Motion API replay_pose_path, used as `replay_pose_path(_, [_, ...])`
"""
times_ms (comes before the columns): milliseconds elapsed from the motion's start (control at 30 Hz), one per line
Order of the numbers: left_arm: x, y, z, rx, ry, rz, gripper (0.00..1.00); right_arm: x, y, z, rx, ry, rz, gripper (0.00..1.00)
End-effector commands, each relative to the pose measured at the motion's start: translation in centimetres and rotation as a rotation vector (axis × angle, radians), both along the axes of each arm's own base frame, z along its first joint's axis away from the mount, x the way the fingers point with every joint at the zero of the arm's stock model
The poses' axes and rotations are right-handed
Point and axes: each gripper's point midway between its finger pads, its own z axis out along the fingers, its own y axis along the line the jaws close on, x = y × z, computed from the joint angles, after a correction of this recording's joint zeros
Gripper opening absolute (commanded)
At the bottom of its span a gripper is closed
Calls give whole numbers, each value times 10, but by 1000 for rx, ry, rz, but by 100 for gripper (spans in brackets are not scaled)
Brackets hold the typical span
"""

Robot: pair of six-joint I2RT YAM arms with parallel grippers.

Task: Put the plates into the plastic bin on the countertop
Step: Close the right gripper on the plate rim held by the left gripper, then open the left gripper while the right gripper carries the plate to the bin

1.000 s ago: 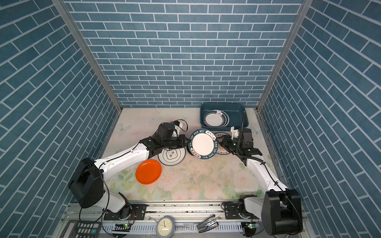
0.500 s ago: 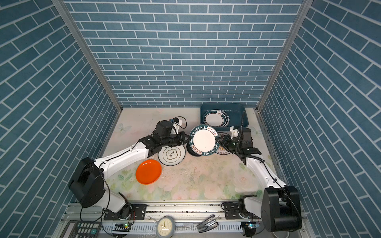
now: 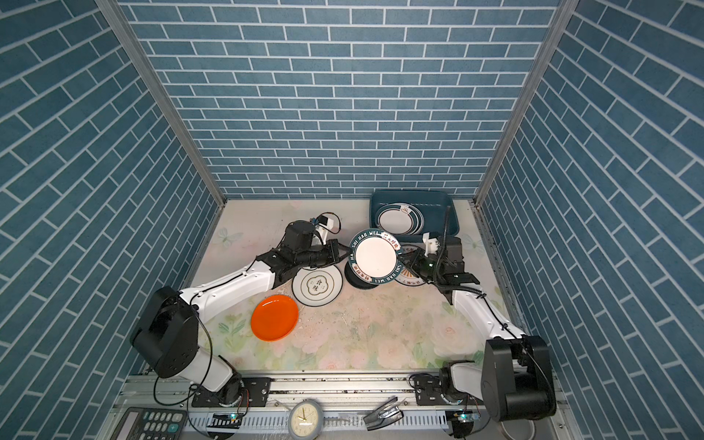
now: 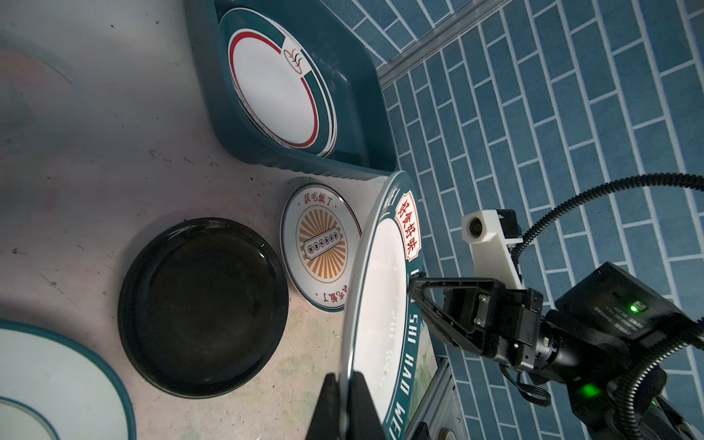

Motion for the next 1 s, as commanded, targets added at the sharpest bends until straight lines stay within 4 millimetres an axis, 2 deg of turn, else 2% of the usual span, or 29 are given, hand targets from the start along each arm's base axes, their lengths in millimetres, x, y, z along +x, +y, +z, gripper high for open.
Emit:
replay_pose_path(0, [2, -7, 21, -58, -70, -35, 0, 1, 4, -5, 31, 32, -6, 7])
replay_pose_path(67, [2, -6, 20, -55, -66, -32, 0, 2, 5, -6, 39, 39, -5, 0])
replay_pose_path(133, [4, -2, 17, -47, -59, -21, 0, 2, 4, -6, 41, 41, -10, 0])
replay_pose_path(167, [3, -1, 17, -44, -59, -18, 10, 2, 4, -6, 40, 43, -11, 0])
replay_pose_path(233, [4, 5, 16, -35, -70, -7, 58, 3, 3, -6, 35, 41, -23, 0])
replay_pose_path(267, [4, 7, 16, -29, -75, -2, 69, 4, 2, -6, 33, 42, -28, 0])
replay_pose_path(367, [1, 16, 20, -8, -113, 16, 96, 6, 1, -1, 29, 37, -38, 0])
replay_pose_path(400, [1, 20, 22, 5, -124, 25, 99, 7, 1, 0, 26, 35, -39, 0])
replay_pose_path(533, [0, 37, 27, 72, -159, 63, 100, 14, -3, 8, -5, 19, -57, 0])
replay_pose_path(667, [-2, 56, 28, 145, -187, 99, 99, 29, -14, 22, -103, -10, -94, 0])
replay_pose_path(800, [-5, 77, 27, 215, -219, 145, 99, 56, -30, 35, -232, -46, -156, 0])
replay_pose_path(967, [-10, 95, 28, 256, -252, 191, 100, 95, -47, 36, -382, -56, -209, 0])
